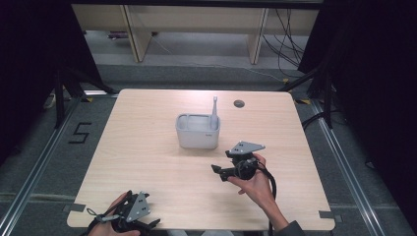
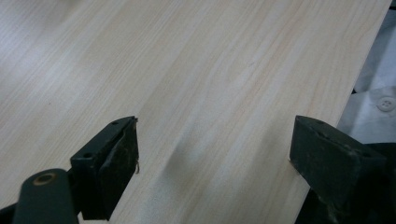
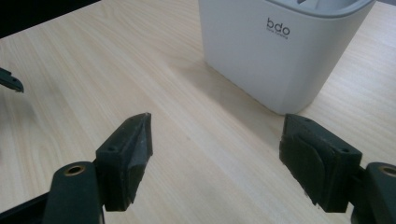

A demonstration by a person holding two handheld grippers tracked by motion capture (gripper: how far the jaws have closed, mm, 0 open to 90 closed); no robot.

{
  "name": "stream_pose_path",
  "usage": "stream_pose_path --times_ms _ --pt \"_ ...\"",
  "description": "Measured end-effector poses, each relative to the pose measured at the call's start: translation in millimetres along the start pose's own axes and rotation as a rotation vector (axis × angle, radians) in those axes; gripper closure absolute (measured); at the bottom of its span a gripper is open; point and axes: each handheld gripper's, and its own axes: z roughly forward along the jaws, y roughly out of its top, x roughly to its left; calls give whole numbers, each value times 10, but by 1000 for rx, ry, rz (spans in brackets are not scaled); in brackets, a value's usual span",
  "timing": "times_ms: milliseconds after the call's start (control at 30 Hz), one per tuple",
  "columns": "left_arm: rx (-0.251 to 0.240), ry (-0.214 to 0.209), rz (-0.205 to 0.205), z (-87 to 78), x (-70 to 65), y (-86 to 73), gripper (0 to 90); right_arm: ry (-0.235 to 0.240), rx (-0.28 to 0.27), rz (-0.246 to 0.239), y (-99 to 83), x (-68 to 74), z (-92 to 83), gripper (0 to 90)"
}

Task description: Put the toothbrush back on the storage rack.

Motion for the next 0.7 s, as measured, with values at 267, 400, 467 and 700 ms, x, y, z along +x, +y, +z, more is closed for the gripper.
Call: stream_pose_path --times_ms 267,400,467,700 --pt "1 -1 -2 3 -1 0 153 0 -3 -2 -76 40 -42 261" --pt "1 -1 -1 3 -1 1 153 9 5 26 -130 73 -74 260" --pt "0 -1 -1 2 0 1 153 18 0 16 -154 79 -88 259" --pt "1 -1 -2 1 1 1 153 22 11 39 -227 133 -119 257"
